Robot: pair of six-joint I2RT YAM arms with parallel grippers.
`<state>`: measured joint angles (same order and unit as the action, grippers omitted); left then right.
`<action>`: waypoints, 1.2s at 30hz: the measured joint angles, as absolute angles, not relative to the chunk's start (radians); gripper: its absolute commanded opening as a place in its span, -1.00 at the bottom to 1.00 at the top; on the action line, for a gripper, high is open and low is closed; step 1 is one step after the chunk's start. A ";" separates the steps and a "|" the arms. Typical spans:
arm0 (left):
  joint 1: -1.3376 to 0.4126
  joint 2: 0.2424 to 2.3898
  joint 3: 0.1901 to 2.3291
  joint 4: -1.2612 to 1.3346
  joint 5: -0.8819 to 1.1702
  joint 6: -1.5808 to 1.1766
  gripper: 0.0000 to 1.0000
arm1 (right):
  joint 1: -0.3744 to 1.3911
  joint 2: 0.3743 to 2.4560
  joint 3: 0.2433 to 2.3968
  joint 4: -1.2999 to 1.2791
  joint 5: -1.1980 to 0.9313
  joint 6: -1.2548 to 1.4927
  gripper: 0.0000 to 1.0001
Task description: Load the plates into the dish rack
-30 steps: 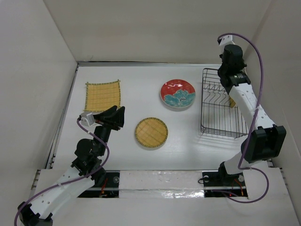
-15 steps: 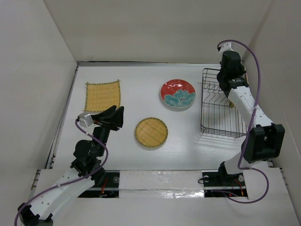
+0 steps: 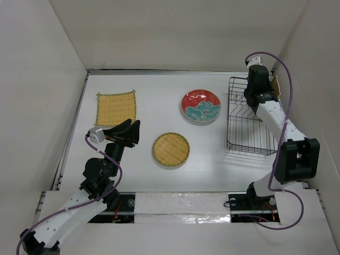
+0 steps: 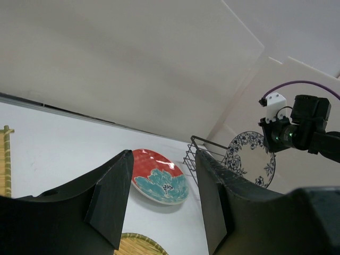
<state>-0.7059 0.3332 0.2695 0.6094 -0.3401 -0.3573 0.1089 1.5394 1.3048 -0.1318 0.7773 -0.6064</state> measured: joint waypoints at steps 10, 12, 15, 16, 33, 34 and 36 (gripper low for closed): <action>-0.706 0.334 0.270 0.609 -0.339 -0.358 -0.06 | 0.005 1.515 1.242 -0.172 0.650 -0.383 -1.00; -0.706 0.334 0.270 0.609 -0.339 -0.358 -0.06 | -0.025 1.505 1.232 -0.168 0.622 -0.334 -1.00; -0.706 0.334 0.270 0.609 -0.339 -0.358 -0.06 | -0.059 1.488 1.214 -0.163 0.575 -0.282 -0.99; -0.706 0.334 0.270 0.609 -0.339 -0.358 -0.06 | -0.065 1.480 1.207 -0.162 0.563 -0.269 -0.96; -0.706 0.347 0.270 0.609 -0.327 -0.361 -0.06 | -0.105 1.421 1.189 -0.144 0.443 -0.017 0.16; -0.706 0.350 0.270 0.609 -0.326 -0.361 -0.06 | -0.105 1.414 1.196 -0.147 0.442 -0.005 0.17; -0.706 0.354 0.270 0.609 -0.325 -0.361 -0.06 | -0.105 1.398 1.210 -0.150 0.436 0.018 0.20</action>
